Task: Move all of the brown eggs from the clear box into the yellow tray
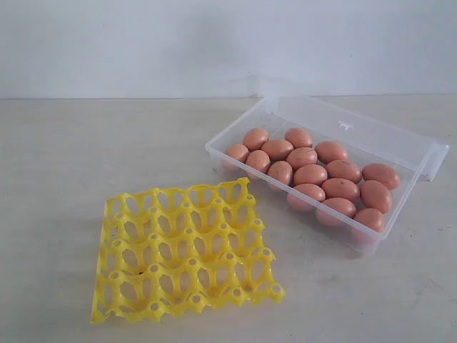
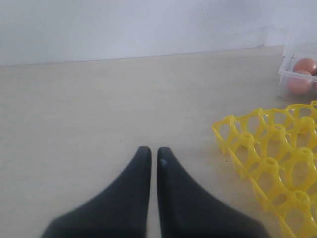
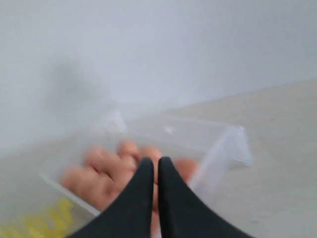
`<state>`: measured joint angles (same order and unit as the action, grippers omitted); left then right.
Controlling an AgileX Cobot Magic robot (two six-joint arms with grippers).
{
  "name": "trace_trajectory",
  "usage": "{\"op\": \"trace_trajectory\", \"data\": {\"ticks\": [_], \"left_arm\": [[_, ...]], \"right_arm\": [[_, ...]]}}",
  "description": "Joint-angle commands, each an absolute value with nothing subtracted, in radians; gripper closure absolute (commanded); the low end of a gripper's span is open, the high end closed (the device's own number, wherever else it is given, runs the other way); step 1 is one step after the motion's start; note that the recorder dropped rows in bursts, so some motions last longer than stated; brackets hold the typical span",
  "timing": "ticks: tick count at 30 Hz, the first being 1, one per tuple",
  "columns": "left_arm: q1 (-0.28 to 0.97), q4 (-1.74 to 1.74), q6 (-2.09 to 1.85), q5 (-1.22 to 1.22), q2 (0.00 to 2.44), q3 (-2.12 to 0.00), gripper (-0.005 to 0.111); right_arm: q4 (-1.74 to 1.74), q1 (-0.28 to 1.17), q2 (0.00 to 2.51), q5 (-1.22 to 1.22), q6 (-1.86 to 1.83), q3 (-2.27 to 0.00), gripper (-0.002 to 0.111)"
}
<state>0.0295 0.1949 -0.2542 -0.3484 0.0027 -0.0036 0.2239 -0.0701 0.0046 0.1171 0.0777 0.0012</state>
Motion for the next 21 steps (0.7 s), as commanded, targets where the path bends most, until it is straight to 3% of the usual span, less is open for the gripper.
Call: {"op": "trace_trajectory", "data": {"ticks": [1,12,18,21], "left_arm": [[0.034,0.194,-0.256,-0.341,0.0,0.0,0.103],[0.034,0.194,-0.256,-0.341,0.0,0.0,0.103],[0.034,0.194,-0.256,-0.341,0.0,0.0,0.103],[0.034,0.194,-0.256,-0.341,0.0,0.0,0.103]], "right_arm": [[0.701,-0.07,0.0,-0.092,0.479,0.0,0.108],[0.754,-0.07,0.0,-0.311,0.462,0.0,0.108],[1.057,-0.07,0.026,-1.112,0.46,-0.052,0.108],[1.194,-0.07,0.12,-1.221,0.352,-0.216,0.108]]}}
